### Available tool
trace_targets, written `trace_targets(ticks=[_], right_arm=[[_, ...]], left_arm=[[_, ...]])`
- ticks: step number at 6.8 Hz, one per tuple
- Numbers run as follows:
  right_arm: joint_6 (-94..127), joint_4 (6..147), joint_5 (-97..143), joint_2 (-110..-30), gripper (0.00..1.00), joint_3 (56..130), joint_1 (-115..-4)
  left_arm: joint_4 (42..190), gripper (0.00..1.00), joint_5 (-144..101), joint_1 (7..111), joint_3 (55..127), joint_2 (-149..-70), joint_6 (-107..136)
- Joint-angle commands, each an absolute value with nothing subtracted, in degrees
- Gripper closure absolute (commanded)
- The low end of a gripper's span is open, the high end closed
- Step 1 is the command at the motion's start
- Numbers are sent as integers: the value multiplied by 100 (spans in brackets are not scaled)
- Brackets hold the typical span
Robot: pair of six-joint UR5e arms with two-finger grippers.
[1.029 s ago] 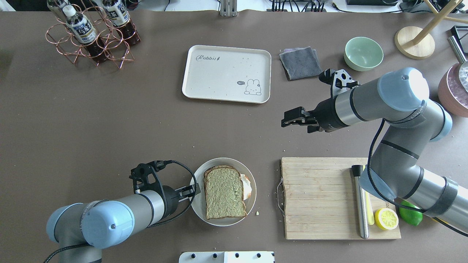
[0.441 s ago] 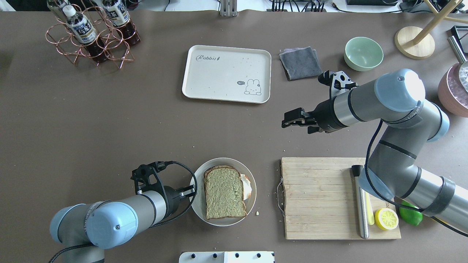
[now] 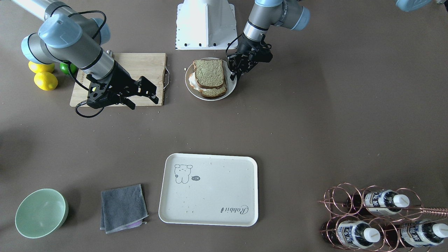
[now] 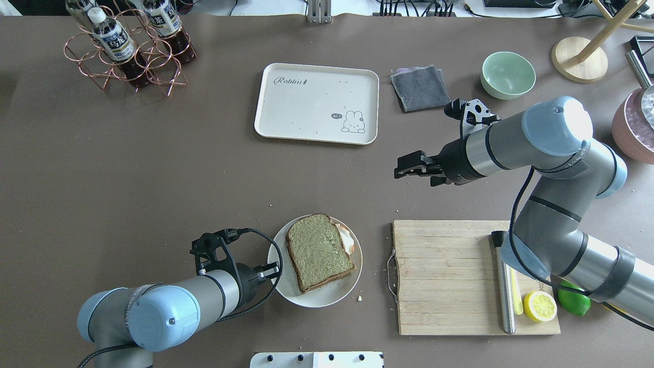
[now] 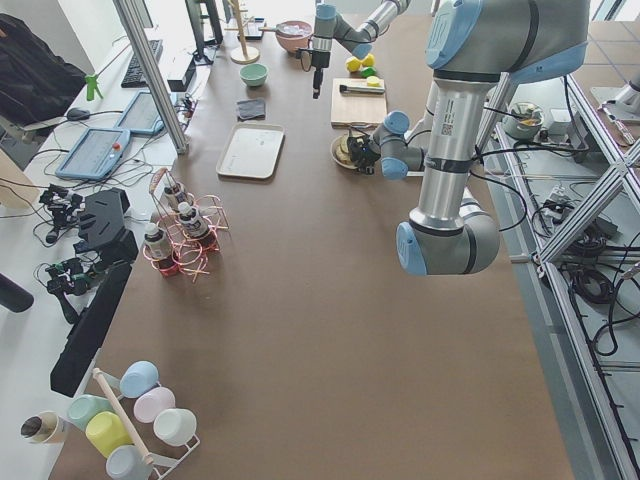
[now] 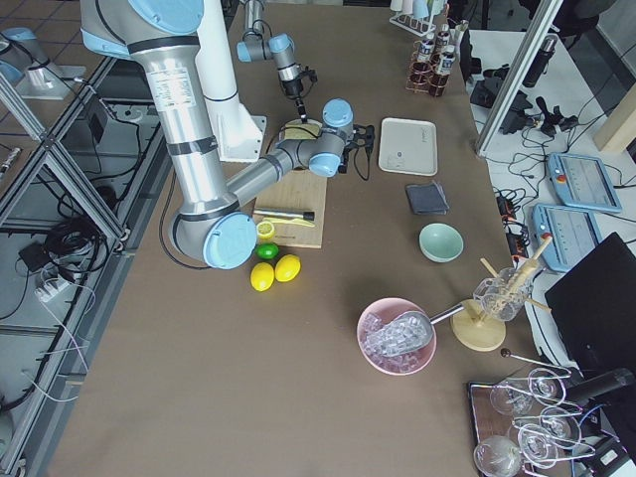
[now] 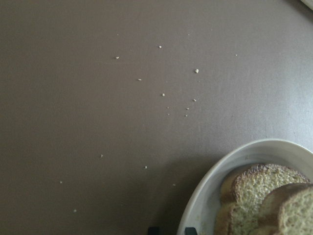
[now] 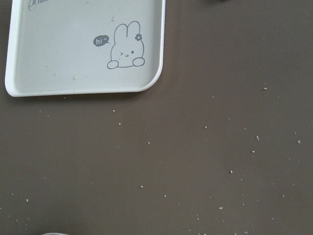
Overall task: Make sandwich and place on tray
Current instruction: 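Carry the plate with the left gripper onto the rabbit-print tray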
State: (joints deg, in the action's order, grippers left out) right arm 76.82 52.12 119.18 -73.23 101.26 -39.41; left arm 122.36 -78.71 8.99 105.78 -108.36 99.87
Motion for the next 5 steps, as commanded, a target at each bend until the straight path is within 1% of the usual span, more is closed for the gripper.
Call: trace_targets(ticks=[1, 3, 4, 5], right_arm=[[7682, 5212, 11918, -7304, 1, 10125, -3972], [7673, 5212, 11944, -7321, 1, 10125, -4016], [7673, 5212, 11970, -7330, 1, 10134, -4051], [7682, 5203, 11988, -7339, 1, 10160, -4069]], left_arm=[[12243, 100, -7919, 949, 10695, -10915, 10002], [12217, 100, -8206, 1385, 10872, -10951, 9993], [11799, 100, -8888, 1980, 10863, -11125, 9993], [11047, 100, -9251, 2526, 10785, -11527, 9950]])
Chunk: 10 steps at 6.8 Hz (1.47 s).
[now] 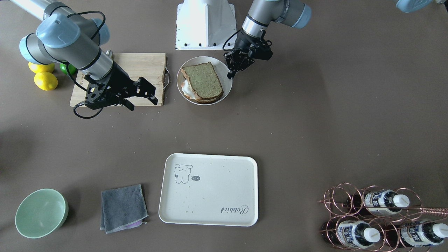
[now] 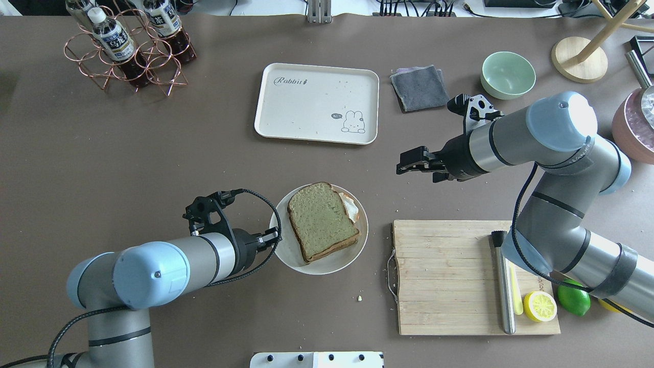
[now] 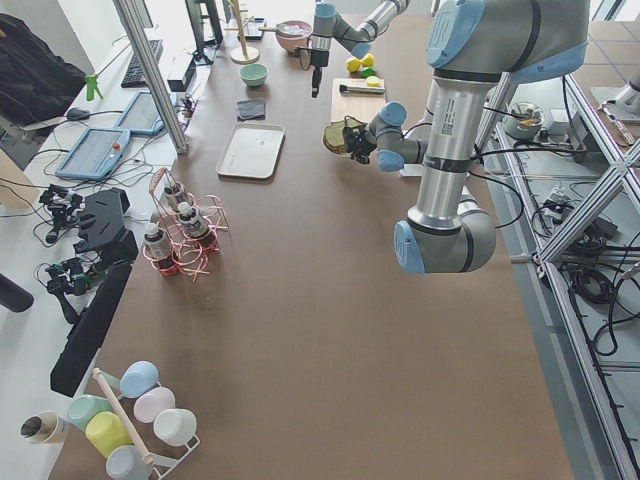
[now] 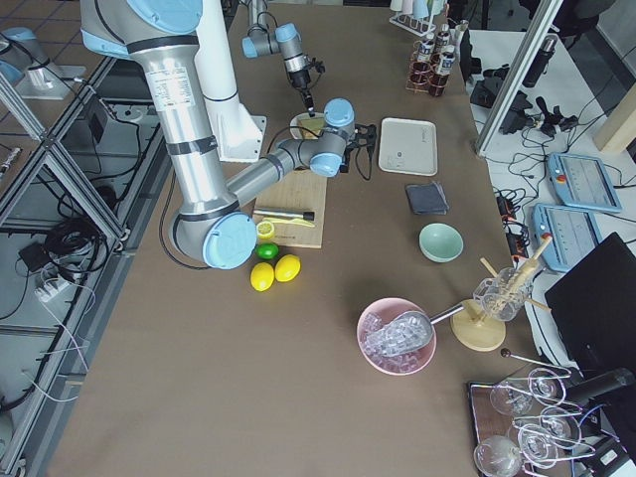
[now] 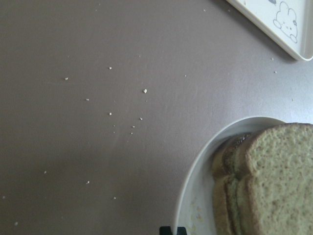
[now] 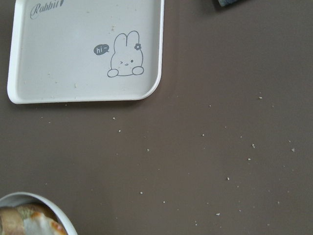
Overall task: Make sandwich and place on tray
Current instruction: 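Carry the plate with the left gripper onto the rabbit-print tray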
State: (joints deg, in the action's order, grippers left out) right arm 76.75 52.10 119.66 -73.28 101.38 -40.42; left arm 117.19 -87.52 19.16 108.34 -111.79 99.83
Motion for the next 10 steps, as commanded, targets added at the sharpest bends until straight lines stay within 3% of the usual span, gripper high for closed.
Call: trace_targets(ticks=[1, 6, 10], right_arm=[[7682, 5203, 11988, -7339, 1, 10186, -4095], [7664, 5221, 11988, -7339, 1, 10125, -4236], [7523, 5229, 11979, -7295, 1, 10029, -4333]], left_arm=[[10604, 100, -9429, 3001, 10532, -11931, 9923], [12347, 100, -8633, 3401, 7221, -13550, 11294], [12576, 100, -8569, 3410, 6707, -13570, 11250]])
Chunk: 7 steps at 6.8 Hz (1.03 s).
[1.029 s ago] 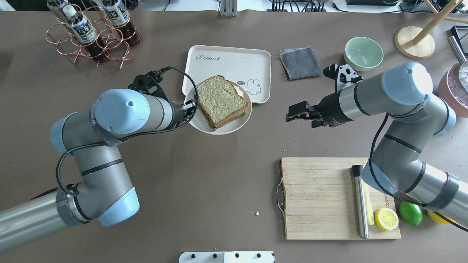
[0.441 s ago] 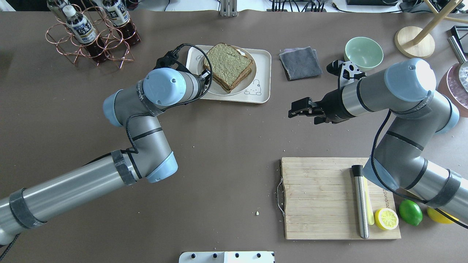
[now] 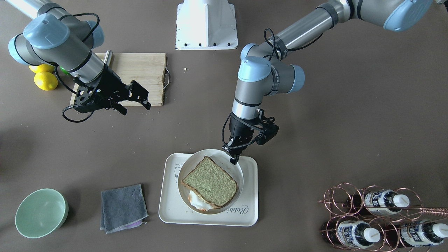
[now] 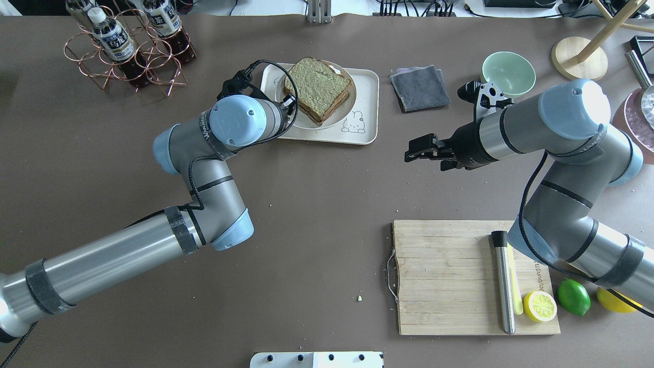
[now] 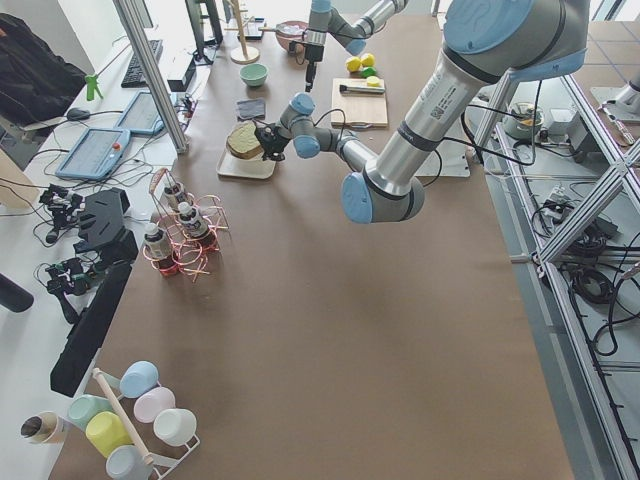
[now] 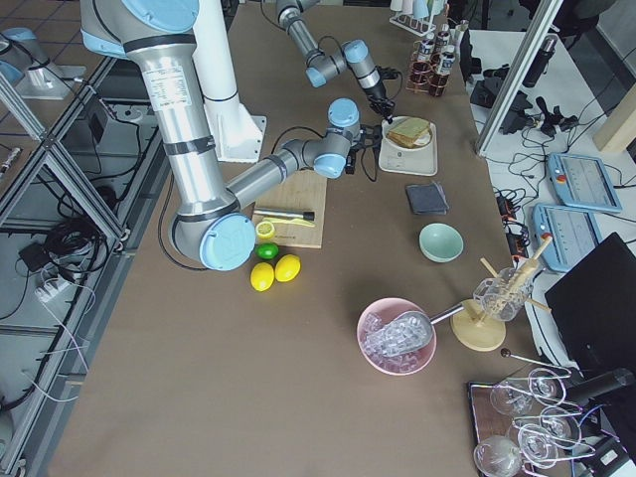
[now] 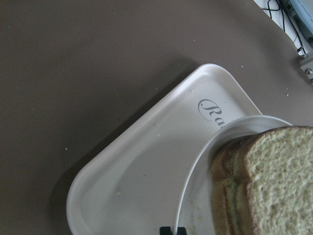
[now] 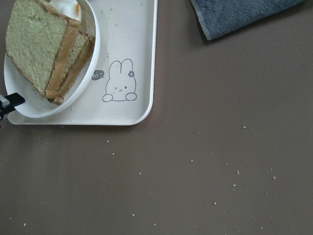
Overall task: Make sandwich and place on tray
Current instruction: 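Carry the plate with the left gripper onto the rabbit-print tray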
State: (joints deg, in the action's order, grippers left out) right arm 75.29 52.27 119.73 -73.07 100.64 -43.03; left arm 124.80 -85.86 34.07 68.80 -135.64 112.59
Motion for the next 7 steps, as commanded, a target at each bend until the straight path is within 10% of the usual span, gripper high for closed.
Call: trace_targets(ticks=[1, 2, 4, 7], right_arm=[[7515, 5229, 11979, -7278, 1, 9967, -4359], [7515, 5221, 11988, -7251, 1, 9923, -4385], [7523, 5221, 11988, -7198, 1, 9923, -4403], [7524, 5264, 12093, -7119, 1, 9923, -4560]], left_arm=[[12577, 100, -8578, 3428, 6680, -13588, 11250], [12586, 100, -8578, 3454, 6680, -13588, 11259], [12577, 13, -8648, 3673, 6680, -13597, 11250], [12350, 3, -9839, 4208, 7187, -13440, 10785]])
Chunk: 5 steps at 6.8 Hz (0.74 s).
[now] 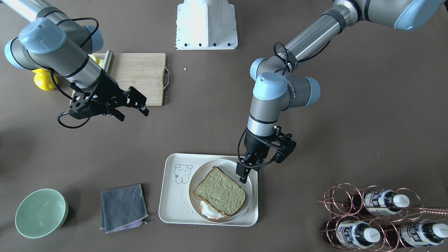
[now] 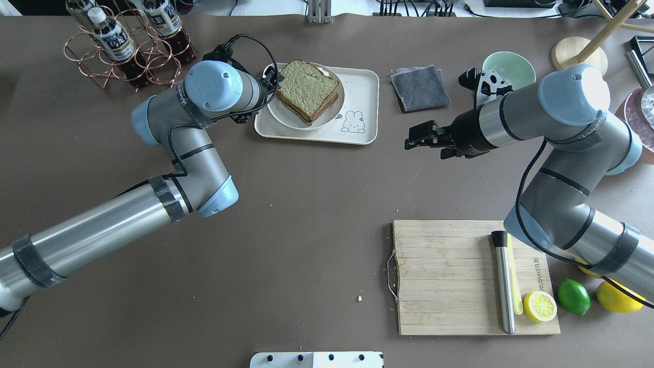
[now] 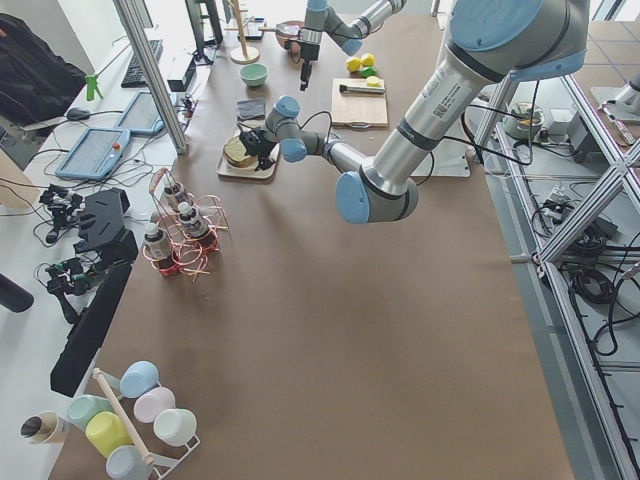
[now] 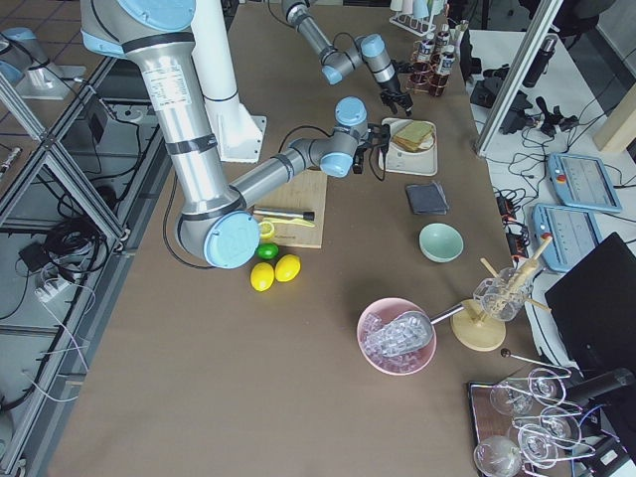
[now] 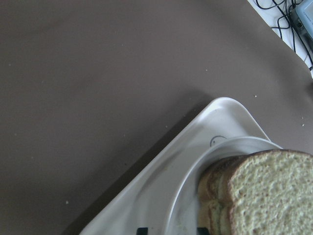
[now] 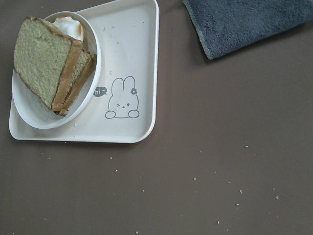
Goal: Make sandwich and place on tray
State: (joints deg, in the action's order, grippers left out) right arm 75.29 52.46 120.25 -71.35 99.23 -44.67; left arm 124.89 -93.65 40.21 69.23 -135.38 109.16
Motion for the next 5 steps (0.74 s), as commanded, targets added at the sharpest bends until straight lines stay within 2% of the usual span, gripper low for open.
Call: trace_targets(ticks=[1, 2, 3, 5], right_arm=[[7463, 5326, 12503, -7145, 1, 9888, -4857], [6966, 5587, 12811, -7206, 1, 9862, -5191], [6352, 6103, 13075, -7216, 1, 9861, -5525], [4729, 7454, 13140, -7225, 1, 9879, -6193]], left_arm=[[11870, 3, -10183, 4323, 7859, -13082, 10541], [11317, 3, -10265, 4359, 9006, -12417, 9894], [10763, 3, -10448, 4472, 9731, -12027, 9531], [9735, 3, -10843, 4971, 10657, -11446, 8086]])
